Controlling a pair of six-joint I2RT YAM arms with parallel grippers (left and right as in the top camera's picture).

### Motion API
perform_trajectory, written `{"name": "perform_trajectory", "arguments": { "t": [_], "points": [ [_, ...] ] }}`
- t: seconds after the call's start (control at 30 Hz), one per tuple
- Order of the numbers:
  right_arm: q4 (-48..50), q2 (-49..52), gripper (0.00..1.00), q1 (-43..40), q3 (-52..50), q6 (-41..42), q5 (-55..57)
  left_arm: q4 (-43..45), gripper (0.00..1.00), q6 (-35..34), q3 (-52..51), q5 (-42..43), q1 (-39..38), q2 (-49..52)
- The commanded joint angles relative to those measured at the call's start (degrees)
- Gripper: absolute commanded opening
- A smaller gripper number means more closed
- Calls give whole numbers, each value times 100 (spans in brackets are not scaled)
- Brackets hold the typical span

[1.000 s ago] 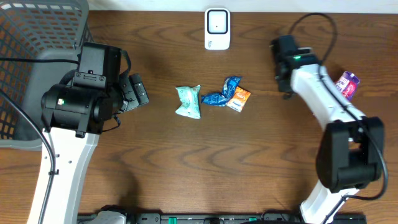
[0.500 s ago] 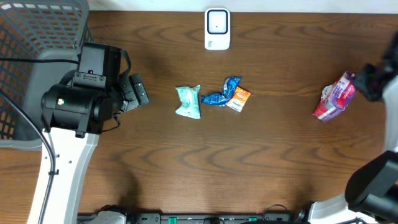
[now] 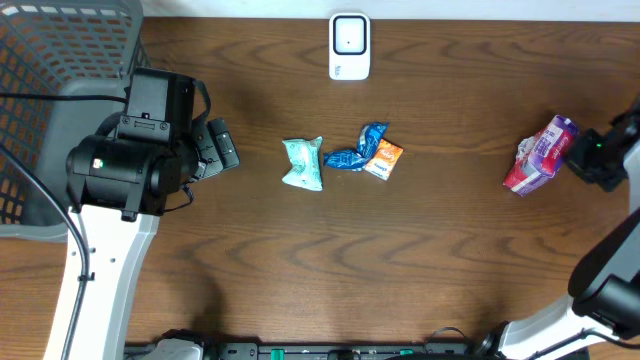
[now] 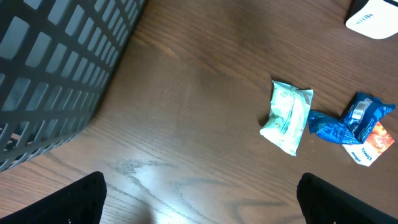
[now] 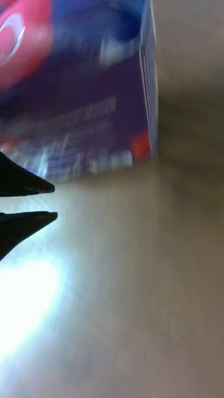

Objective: Scan the item barcode
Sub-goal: 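Lift the purple pack and carry it to the right side, then lower the purple pack onto the table at the back right and release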

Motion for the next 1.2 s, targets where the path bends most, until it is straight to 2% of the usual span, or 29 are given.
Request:
{"name": "perform_trajectory", "arguments": {
  "t": [0.0, 0.1, 0.23, 0.53, 0.7, 0.8, 0.97, 1.17],
  "points": [
    [160, 61, 7, 232, -22, -142, -809, -20, 98, 33, 35, -96, 17, -46],
    [481, 48, 10, 404, -20, -258, -1056, -20, 98, 33, 35, -96, 17, -46],
    [909, 48, 16, 625, -11, -778, -2153, -20, 98, 33, 35, -96, 17, -46],
    [632, 44, 12, 898, 15, -807, -2284, -20, 98, 33, 35, -96, 17, -46],
    [155, 46, 1, 1274, 13, -1646, -2658, -20, 98, 33, 35, -96, 17, -46],
    [-223, 70, 1, 1593, 11, -1943, -2262, -22, 98, 33, 35, -96, 17, -46],
    [-715, 192, 1, 2072, 4, -1399, -944, -20, 98, 33, 35, -96, 17, -46],
    [-774, 380, 1, 2343, 0, -1075, -734, -20, 98, 33, 35, -96, 17, -46]
  ]
}}
